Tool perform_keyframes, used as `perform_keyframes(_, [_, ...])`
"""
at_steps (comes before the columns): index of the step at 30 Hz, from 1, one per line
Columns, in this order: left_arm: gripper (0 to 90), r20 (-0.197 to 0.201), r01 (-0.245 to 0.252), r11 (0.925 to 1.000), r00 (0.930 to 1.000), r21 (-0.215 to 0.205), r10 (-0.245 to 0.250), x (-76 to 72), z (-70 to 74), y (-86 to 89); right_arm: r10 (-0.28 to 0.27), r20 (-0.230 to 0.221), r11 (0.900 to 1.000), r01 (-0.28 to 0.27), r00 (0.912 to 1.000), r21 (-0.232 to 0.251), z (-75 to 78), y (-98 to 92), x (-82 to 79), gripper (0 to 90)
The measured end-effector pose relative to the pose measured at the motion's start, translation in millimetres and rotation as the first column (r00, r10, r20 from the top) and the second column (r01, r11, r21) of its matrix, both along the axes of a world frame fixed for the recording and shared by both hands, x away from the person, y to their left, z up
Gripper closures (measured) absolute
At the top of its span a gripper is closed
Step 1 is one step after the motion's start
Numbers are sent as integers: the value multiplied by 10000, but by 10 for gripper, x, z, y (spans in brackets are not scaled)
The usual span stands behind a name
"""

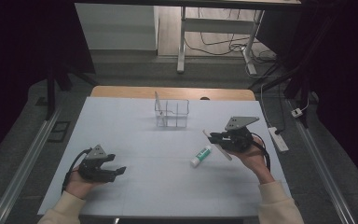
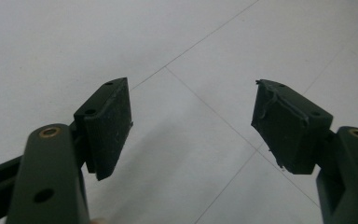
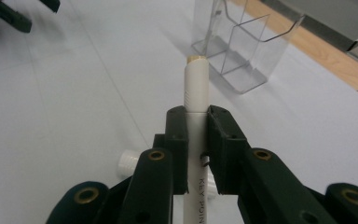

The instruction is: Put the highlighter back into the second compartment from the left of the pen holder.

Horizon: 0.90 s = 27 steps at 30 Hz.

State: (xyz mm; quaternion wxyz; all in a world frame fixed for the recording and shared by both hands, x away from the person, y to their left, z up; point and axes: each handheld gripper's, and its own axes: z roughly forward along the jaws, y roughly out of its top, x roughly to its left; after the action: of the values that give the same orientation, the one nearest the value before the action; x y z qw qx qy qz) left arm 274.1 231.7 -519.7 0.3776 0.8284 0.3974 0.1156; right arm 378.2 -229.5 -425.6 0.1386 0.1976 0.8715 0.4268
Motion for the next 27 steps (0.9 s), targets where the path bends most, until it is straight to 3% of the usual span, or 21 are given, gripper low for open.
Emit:
perform_keyframes(15, [282,27,-25,10000,10000,-27,25,-2,10,-1,-809,484,9950,778,9955,619,65,50,19,777])
perform_keyframes(27, [281,17,-36,10000,10000,-53,36,6,8,11,-1224,602,9842,1133,9907,1363,117,163,128,777])
